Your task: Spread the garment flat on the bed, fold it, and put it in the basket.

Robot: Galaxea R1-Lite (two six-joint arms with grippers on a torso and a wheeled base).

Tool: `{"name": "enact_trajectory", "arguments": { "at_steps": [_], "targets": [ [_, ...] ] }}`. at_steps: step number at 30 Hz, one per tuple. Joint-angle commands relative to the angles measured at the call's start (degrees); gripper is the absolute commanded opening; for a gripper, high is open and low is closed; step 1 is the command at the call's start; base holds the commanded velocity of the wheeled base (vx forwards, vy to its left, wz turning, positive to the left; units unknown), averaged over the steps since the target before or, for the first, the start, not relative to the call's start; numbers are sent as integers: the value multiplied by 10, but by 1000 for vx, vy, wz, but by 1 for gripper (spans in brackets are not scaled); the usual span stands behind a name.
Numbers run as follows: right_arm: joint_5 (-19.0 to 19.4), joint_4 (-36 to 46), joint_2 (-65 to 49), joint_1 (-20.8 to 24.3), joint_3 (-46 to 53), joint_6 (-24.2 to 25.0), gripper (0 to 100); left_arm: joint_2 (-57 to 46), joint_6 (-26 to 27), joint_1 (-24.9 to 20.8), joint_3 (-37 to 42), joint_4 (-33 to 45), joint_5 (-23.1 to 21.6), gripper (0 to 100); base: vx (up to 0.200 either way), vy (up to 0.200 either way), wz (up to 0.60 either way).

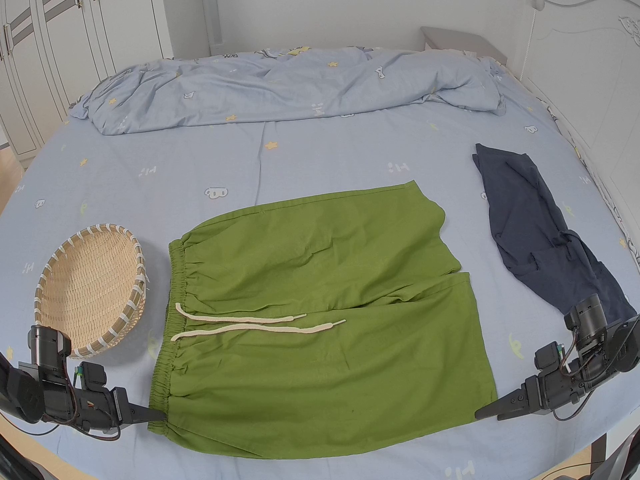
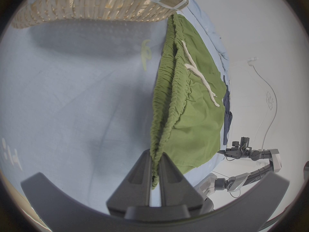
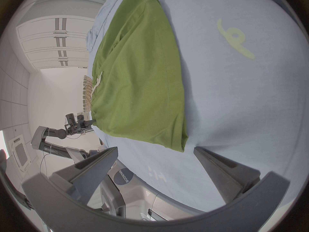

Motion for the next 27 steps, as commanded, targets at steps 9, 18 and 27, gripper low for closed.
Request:
{"name": "enact_trajectory", "arguments": {
  "at_steps": [9, 18, 27],
  "targets": [
    [62, -36, 61, -4, -4, -5, 100, 0, 0, -6, 0, -1, 0, 0, 0, 0, 0],
    [63, -82, 91, -13, 2, -5, 100, 0, 0, -5, -2, -1, 0, 0, 0, 0, 0],
    [64, -83, 90, -36, 0, -5, 0, 0, 0, 1, -5, -1, 0, 0, 0, 0, 0]
  ]
}}
